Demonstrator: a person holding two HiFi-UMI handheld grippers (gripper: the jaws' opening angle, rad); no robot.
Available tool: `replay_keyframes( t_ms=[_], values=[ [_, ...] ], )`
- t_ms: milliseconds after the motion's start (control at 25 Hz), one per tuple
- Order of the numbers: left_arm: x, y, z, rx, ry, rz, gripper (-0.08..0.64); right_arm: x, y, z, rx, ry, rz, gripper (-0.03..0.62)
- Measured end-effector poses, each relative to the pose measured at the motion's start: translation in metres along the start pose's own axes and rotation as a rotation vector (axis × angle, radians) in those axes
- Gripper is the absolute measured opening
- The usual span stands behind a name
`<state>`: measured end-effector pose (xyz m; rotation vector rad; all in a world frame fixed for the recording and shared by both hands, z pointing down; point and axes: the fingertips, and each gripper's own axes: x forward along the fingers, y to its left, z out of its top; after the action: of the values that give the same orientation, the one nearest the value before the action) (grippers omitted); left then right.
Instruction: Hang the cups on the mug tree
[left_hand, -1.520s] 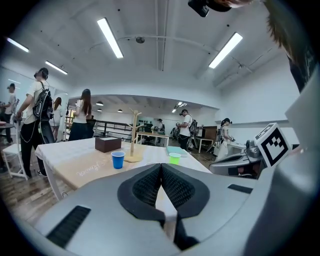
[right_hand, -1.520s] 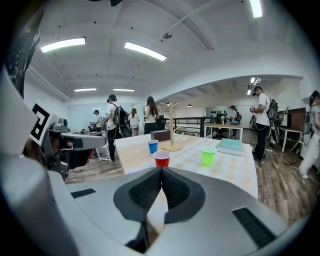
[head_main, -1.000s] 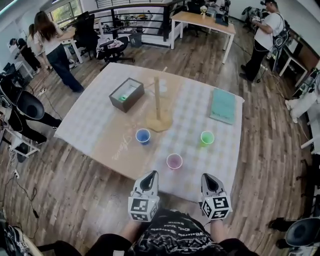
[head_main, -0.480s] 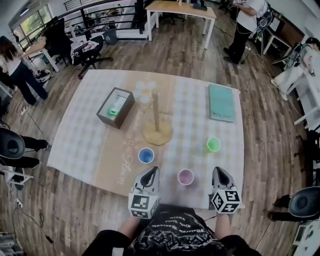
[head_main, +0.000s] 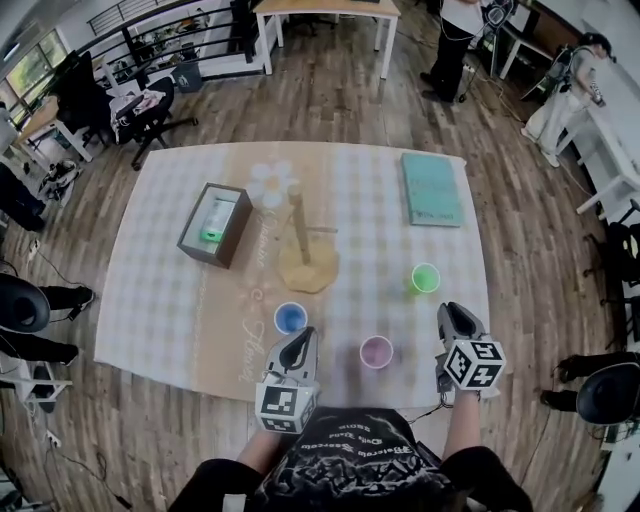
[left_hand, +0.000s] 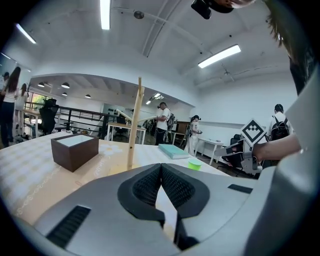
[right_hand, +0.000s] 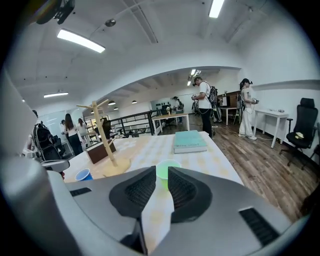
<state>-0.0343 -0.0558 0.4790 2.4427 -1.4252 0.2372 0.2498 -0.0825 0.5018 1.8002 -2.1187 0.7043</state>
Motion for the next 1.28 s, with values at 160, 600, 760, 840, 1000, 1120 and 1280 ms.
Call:
replay_keyframes(
  t_ms=[160,600,760,840,1000,1120,1280],
  values=[
    [-0.001,-0.002,0.001,0.012,0.01,0.021,0.018,0.02,-0.02,0.009,0.076,0.048,0.04,0.132],
    [-0.002,0.005,-0.012,0.016,0.07,0.124,0.018,0.087,-0.055,0.007,0.012,0.217,0.13,0.137],
    [-0.002,0.002,-0.017,0.025,0.091,0.148,0.018,0.107,-0.061,0.001,-0.012,0.288,0.144,0.143],
    [-0.001,0.002,-0.017,0.033,0.096,0.166,0.018,0.113,-0.062,-0.003,-0.045,0.332,0.155,0.158],
    [-0.001,0.004,-0.017,0.018,0.1,0.185,0.018,0.119,-0.064,-0.005,-0.046,0.381,0.184,0.134],
    [-0.001,0.005,-0.017,0.004,0.101,0.201,0.018,0.119,-0.056,-0.009,-0.007,0.425,0.242,0.129],
    [0.0,0.008,-0.019,-0.012,0.103,0.217,0.018,0.123,-0.054,-0.016,-0.021,0.45,0.242,0.045]
  ],
)
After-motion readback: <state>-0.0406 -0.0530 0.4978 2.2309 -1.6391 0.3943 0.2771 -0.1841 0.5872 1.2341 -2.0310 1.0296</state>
